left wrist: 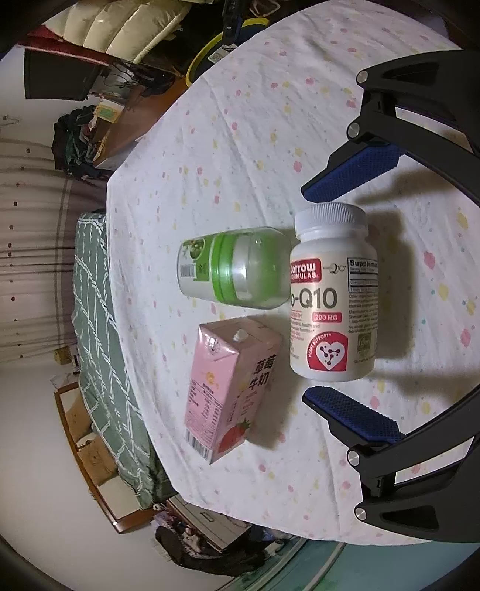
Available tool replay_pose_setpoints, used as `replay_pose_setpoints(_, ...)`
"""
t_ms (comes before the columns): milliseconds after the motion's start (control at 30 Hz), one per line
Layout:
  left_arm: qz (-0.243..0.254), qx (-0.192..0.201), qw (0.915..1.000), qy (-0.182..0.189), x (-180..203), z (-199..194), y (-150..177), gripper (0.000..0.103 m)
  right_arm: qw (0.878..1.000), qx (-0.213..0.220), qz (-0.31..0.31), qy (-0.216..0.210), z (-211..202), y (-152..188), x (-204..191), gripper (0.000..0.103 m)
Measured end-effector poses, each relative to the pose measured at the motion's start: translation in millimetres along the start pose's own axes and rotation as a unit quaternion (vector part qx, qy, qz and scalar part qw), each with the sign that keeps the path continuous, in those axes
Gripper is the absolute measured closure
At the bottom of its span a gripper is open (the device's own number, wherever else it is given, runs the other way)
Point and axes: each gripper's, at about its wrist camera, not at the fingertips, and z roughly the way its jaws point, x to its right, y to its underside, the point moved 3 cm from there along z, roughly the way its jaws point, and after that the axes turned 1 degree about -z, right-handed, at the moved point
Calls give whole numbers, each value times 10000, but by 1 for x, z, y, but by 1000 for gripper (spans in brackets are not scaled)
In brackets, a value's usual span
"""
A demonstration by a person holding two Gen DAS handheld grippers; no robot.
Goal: Collect trash
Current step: 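Grasp the white supplement bottle with the left gripper and lift it, then carry the supplement bottle over the yellow bin and release it with the left gripper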
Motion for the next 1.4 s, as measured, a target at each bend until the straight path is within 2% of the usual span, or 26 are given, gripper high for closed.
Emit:
replay_pose_setpoints(67,-51,-34,10000,5,-2,2,1,9,10000,-4,2,-19,0,0,0,57)
replay_pose_setpoints(133,-95,-72,9999,69,-4,3,2,20,10000,-7,-2,-30,-1,0,0,57)
replay_pose_setpoints(300,-34,-102,9998,155,0,1,2,20,10000,14,0,-61,-4,2,-1,57)
replay_pose_setpoints(433,74,35,9995,299,11,-17,0,20,9999,71,-5,-88,-10,3,-1,57)
replay_pose_setpoints(567,268,220,9983,471,32,-37,-10,20,9998,170,6,-83,-21,5,0,57)
replay_pose_setpoints(700,491,373,9949,800,62,-51,-31,20,9993,373,18,4,-38,11,4,57)
replay_pose_setpoints(867,932,495,9876,1166,115,-54,-66,20,9981,570,-38,218,-61,20,12,57)
replay_pose_setpoints(967,1220,509,9797,1510,157,-51,-85,20,9969,669,-80,397,-74,28,21,57)
replay_pose_setpoints(1133,1660,361,9629,2096,240,-34,-109,20,9956,744,-75,563,-92,41,37,57)
replay_pose_setpoints(1267,1823,73,9511,2491,302,-9,-123,20,9949,775,-12,649,-102,52,52,57)
replay_pose_setpoints(1400,2100,-32,9436,2558,362,15,-129,20,9948,764,115,660,-105,62,66,56)
